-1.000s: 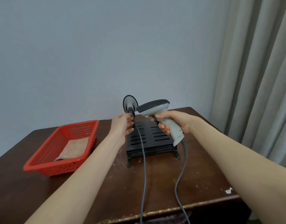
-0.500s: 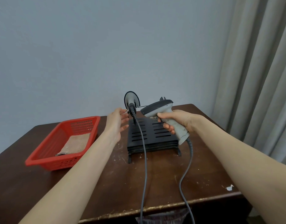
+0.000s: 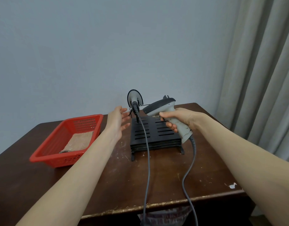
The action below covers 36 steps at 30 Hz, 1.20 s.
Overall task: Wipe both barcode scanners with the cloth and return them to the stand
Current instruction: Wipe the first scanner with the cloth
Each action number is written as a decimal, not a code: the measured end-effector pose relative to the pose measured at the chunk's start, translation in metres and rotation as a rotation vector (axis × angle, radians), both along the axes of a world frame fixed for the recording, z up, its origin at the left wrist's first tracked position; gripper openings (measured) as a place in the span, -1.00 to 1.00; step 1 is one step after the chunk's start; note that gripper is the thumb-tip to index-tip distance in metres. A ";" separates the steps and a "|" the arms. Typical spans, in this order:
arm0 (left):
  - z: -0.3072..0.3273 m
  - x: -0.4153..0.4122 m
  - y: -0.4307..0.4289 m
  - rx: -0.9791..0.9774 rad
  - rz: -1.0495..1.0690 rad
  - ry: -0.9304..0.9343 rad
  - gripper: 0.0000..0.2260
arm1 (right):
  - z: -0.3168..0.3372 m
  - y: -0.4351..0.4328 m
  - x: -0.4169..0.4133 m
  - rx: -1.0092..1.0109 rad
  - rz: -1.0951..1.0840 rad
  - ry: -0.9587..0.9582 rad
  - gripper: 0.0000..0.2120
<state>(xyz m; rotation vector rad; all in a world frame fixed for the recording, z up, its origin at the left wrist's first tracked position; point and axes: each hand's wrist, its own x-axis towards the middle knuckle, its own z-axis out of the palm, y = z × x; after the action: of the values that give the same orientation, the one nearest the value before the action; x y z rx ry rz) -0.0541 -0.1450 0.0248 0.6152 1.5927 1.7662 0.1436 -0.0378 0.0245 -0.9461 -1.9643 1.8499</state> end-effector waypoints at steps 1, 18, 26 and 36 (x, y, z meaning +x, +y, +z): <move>0.000 0.000 0.000 -0.001 0.002 0.002 -0.76 | 0.000 0.000 0.000 0.000 0.002 0.001 -0.76; 0.000 -0.011 -0.009 0.276 -0.320 -0.335 -0.18 | 0.013 -0.012 -0.011 0.093 0.072 0.025 -0.74; 0.004 -0.009 -0.009 0.259 -0.353 -0.319 -0.18 | 0.014 -0.015 -0.015 0.160 0.062 -0.005 -0.75; 0.003 -0.012 -0.010 0.245 -0.379 -0.278 -0.17 | 0.015 -0.019 -0.019 0.132 0.104 -0.050 -0.70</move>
<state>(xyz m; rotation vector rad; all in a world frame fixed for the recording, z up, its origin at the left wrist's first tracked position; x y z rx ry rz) -0.0659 -0.1546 0.0277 0.6988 1.0057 1.6815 0.1247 -0.0565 0.0399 -0.8737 -2.1740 1.7395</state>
